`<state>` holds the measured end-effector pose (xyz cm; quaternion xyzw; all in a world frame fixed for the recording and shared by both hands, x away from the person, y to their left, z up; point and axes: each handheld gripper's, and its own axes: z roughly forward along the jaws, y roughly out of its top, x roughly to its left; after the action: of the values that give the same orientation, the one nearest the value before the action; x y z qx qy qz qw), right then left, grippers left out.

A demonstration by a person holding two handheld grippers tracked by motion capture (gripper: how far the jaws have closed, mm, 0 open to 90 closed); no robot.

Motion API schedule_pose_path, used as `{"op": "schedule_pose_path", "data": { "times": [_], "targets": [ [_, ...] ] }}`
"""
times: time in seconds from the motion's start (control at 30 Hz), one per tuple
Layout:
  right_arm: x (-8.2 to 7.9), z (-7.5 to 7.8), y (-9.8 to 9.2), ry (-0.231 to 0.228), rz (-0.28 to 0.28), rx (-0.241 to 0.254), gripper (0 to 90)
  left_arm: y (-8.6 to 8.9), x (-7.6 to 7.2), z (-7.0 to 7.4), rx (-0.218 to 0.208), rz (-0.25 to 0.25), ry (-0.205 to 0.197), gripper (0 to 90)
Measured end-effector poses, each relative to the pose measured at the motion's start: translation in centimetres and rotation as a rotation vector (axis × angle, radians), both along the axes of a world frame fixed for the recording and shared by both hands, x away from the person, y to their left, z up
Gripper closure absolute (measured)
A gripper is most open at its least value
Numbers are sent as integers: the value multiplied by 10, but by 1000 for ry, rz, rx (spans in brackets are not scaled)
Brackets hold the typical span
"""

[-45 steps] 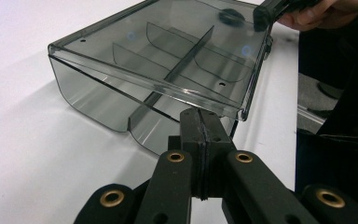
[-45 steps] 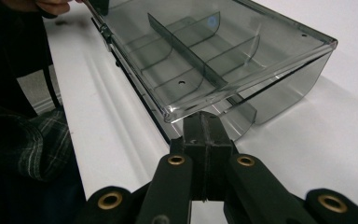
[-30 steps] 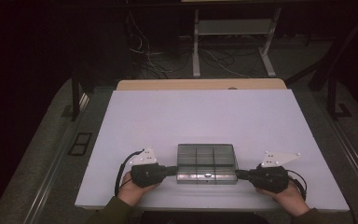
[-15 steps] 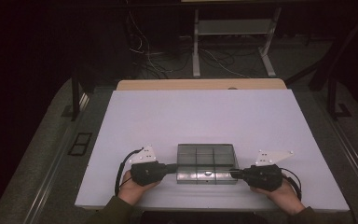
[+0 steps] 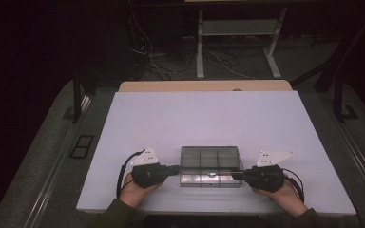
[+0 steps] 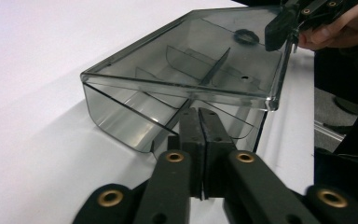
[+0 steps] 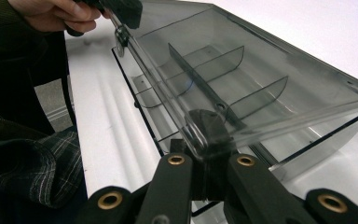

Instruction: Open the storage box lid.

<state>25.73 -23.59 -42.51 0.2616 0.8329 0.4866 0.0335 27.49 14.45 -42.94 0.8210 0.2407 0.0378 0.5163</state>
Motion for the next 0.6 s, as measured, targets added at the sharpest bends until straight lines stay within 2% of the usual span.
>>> {"op": "schedule_pose_path", "data": {
  "times": [0.23,0.37,0.6],
  "targets": [
    [0,3,0,-1,-3,4,890,5,2,0,9,18,-18,824],
    [0,4,0,-4,-2,4,890,6,6,-3,13,26,-39,739],
    [4,9,1,-24,-7,13,890,7,12,-6,15,45,-46,573]
  ]
}}
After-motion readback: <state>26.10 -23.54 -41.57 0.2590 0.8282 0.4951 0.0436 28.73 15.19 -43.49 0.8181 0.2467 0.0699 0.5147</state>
